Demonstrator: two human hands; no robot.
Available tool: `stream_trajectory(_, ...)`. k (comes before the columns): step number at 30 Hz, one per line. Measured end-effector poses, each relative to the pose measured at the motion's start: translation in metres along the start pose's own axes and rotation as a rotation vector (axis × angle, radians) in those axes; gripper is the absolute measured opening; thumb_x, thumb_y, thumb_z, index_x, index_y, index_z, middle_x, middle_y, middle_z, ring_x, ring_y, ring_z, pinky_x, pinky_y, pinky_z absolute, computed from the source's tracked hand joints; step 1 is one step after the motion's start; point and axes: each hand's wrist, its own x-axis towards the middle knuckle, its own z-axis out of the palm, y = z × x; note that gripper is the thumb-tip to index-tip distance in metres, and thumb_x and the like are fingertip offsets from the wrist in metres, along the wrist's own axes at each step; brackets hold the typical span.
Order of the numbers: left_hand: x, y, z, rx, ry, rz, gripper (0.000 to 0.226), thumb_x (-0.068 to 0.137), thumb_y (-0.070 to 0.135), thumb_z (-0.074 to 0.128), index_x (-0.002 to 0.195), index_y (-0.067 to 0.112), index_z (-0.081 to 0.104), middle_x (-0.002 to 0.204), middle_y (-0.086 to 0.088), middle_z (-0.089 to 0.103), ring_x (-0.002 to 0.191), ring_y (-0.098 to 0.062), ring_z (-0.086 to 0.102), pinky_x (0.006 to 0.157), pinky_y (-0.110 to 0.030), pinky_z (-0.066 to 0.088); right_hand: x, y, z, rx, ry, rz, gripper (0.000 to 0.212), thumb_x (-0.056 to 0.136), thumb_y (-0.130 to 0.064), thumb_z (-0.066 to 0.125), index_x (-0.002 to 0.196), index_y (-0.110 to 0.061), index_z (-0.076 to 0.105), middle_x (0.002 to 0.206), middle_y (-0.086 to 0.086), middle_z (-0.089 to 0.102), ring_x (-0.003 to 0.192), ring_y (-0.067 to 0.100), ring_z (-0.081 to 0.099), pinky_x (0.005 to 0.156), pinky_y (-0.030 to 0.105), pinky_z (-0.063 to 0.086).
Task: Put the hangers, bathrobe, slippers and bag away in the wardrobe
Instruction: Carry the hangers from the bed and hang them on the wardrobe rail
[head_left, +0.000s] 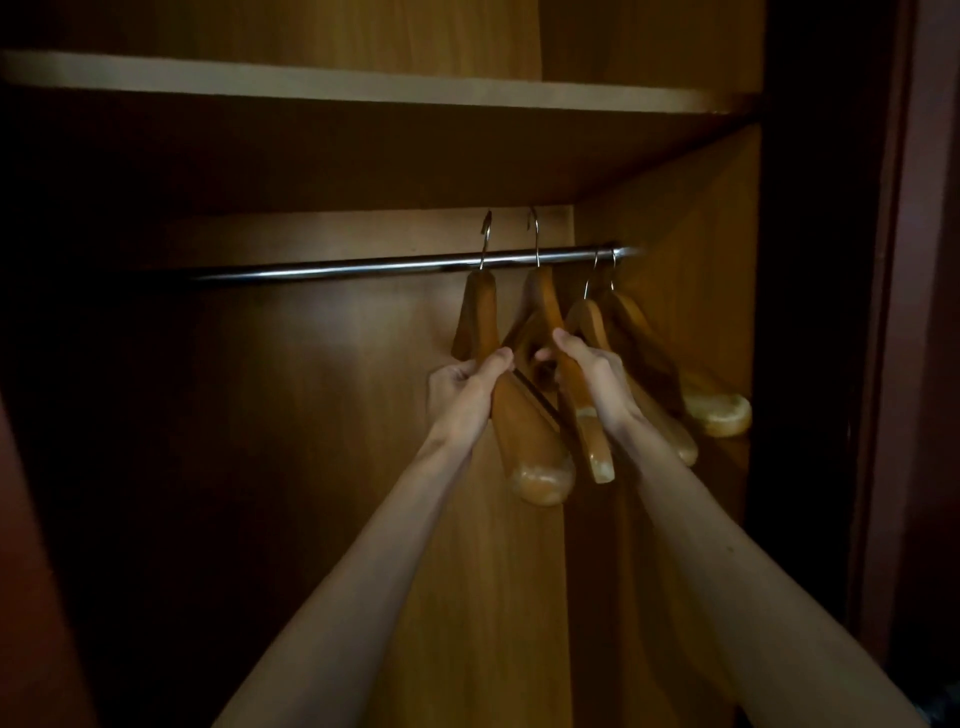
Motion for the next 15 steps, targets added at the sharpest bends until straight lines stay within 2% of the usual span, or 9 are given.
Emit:
stream_trajectory(2, 0.013, -0.002, 0.007, -0.005, -0.038, 0.009, 0.032, 0.09, 0.037, 0.072, 0.089, 0.006, 0.079, 0.087, -0.02, 0.076, 0.083, -0.034, 0.074, 0.08, -0.046, 0.06, 0.016, 0.004, -0.003, -0.019, 0.018, 0.023, 0.041, 0.096, -0.051, 0.054, 0.094, -0.018, 0.078, 0.076, -0.011, 0.073, 0.084, 0.013, 0.067, 0.08, 0.032, 0.048)
stream_trajectory(5, 0.029, -0.007, 0.02, -0.004, -0.068, 0.014, 0.026, 0.09, 0.036, 0.072, 0.085, 0.012, 0.081, 0.081, -0.014, 0.076, 0.079, -0.027, 0.075, 0.076, -0.039, 0.06, 0.032, 0.016, -0.006, -0.019, 0.068, 0.049, 0.04, 0.095, -0.052, 0.054, 0.096, -0.019, 0.078, 0.096, -0.002, 0.075, 0.096, 0.016, 0.067, 0.08, 0.031, 0.048)
stream_trajectory(7, 0.036, -0.012, 0.028, -0.003, -0.086, 0.003, 0.022, 0.091, 0.033, 0.072, 0.08, 0.017, 0.082, 0.078, -0.008, 0.077, 0.076, -0.02, 0.074, 0.072, -0.032, 0.058, 0.039, 0.024, -0.007, -0.009, 0.078, 0.057, 0.04, 0.095, -0.05, 0.055, 0.098, -0.018, 0.078, 0.1, 0.0, 0.075, 0.097, 0.015, 0.068, 0.08, 0.031, 0.049)
stream_trajectory(10, 0.041, -0.021, 0.036, -0.011, -0.118, -0.013, 0.024, 0.092, 0.031, 0.071, 0.071, 0.027, 0.081, 0.078, -0.001, 0.078, 0.082, -0.017, 0.074, 0.075, -0.029, 0.059, 0.046, 0.032, -0.011, -0.009, 0.014, 0.152, 0.044, 0.098, -0.049, 0.054, 0.115, -0.013, 0.072, 0.112, 0.004, 0.073, 0.093, 0.014, 0.066, 0.097, 0.042, 0.052)
stream_trajectory(12, 0.044, -0.026, 0.04, -0.011, -0.12, -0.027, 0.024, 0.092, 0.03, 0.071, 0.071, 0.027, 0.081, 0.079, 0.001, 0.078, 0.083, -0.016, 0.074, 0.074, -0.027, 0.059, 0.05, 0.037, -0.015, 0.008, -0.011, 0.203, 0.048, 0.1, -0.047, 0.05, 0.125, -0.009, 0.066, 0.112, 0.007, 0.068, 0.09, 0.013, 0.062, 0.104, 0.045, 0.049)
stream_trajectory(15, 0.048, -0.033, 0.045, -0.011, -0.116, -0.041, 0.021, 0.093, 0.03, 0.07, 0.076, 0.023, 0.08, 0.078, 0.0, 0.078, 0.075, -0.011, 0.074, 0.063, -0.02, 0.055, 0.053, 0.049, -0.017, 0.038, 0.004, 0.214, 0.048, 0.102, -0.044, 0.048, 0.128, -0.008, 0.063, 0.121, 0.011, 0.068, 0.096, 0.015, 0.062, 0.106, 0.045, 0.048)
